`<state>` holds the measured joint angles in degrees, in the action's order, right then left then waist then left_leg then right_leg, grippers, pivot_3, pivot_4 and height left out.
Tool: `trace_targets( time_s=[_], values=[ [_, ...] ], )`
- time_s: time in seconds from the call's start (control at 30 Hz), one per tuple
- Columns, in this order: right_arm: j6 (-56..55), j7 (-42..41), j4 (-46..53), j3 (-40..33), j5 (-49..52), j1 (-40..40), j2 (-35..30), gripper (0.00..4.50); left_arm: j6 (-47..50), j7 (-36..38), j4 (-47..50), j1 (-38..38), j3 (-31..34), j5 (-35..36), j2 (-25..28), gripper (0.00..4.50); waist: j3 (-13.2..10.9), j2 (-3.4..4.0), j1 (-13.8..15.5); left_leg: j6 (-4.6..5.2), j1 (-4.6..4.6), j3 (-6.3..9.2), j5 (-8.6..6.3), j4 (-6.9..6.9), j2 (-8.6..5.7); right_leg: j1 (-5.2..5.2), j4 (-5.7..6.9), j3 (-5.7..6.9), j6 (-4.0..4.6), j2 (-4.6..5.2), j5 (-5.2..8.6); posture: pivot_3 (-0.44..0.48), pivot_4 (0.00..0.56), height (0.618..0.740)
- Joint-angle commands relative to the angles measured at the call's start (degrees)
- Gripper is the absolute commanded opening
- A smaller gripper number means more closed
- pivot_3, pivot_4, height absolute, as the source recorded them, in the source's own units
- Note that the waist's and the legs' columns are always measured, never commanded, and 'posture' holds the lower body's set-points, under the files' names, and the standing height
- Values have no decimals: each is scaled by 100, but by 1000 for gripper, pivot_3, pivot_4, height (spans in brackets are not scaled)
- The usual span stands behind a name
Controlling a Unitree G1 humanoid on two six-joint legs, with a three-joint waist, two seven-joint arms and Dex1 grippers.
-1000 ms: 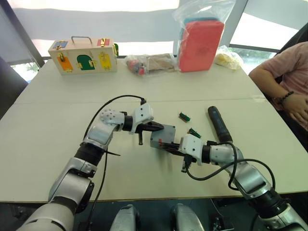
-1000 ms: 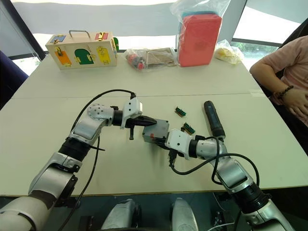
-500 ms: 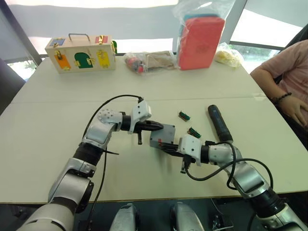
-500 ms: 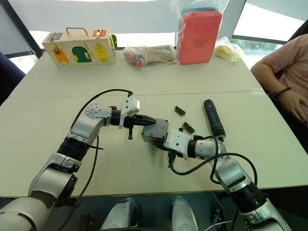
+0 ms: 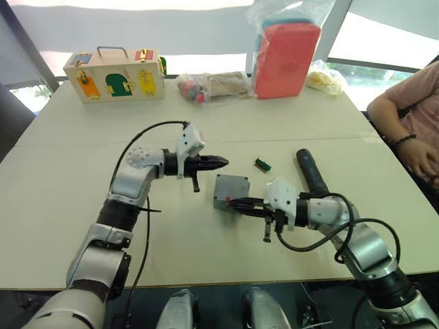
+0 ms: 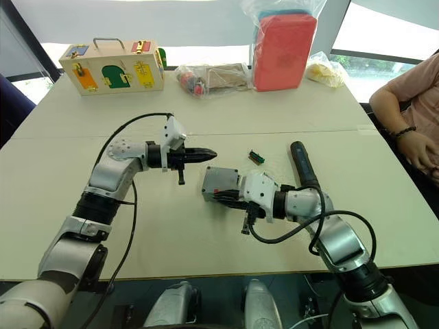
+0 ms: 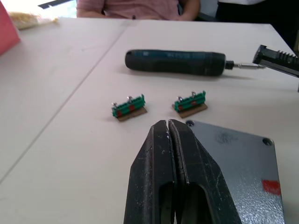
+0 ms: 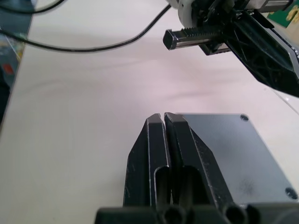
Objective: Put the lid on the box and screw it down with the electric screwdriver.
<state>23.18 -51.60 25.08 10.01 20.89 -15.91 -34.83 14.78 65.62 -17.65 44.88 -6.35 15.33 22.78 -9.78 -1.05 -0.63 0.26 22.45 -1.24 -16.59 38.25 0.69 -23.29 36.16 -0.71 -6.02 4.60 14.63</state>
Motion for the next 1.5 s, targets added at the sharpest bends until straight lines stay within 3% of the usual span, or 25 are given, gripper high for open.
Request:
trace_targets(
  time_s=[0.03, 0.23, 0.57, 1.5],
  values=[
    [463, 328, 308, -604, 435, -122, -4, 78, 179, -96, 477, -43, 287, 160, 293, 0, -1, 0, -7, 0, 0, 0, 0, 0, 2, 0, 0, 0, 0, 0, 0, 0, 150, 730],
    [700, 705, -161, -953, 220, -45, -103, 78, 310, -96, 876, -711, 233, 67, 762, 0, -1, 1, -5, 0, -1, -2, 0, -1, 2, -1, 1, 0, 0, 0, 0, 0, 150, 730],
    [774, 889, -561, -431, -267, 90, -65, 78, 253, -276, 1019, -1220, -73, -50, 645, 0, -2, 2, 2, -1, 3, -4, 0, -1, 0, -3, -1, -2, 3, 4, 1, 0, 150, 730],
    [853, 883, -428, -265, -391, 163, 45, 78, -133, -473, 429, -929, -252, -366, 231, 0, -2, 3, 1, -2, 4, -4, 1, -1, -2, -7, 2, -1, 1, 0, -1, 0, 150, 730]
  ],
)
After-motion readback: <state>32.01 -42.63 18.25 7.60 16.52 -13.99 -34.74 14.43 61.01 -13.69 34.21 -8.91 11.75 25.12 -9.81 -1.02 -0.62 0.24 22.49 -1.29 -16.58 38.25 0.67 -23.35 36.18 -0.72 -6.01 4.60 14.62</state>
